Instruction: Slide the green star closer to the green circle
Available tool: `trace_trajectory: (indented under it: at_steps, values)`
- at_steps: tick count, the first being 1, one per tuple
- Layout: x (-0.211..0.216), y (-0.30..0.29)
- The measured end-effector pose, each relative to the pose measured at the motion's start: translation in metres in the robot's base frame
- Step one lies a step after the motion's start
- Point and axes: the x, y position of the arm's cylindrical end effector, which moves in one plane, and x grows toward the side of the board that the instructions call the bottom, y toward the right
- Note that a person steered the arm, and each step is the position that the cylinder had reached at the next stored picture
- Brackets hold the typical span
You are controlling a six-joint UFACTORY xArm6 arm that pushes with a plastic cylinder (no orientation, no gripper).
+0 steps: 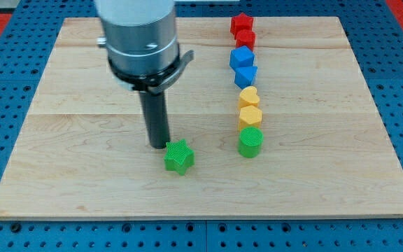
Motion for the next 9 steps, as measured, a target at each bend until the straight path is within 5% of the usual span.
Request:
trace_trajectory:
  at_steps: [3, 5, 9]
  values:
    - [0.037, 0.048]
    - [0.027, 0.005]
    - [0.007, 0.045]
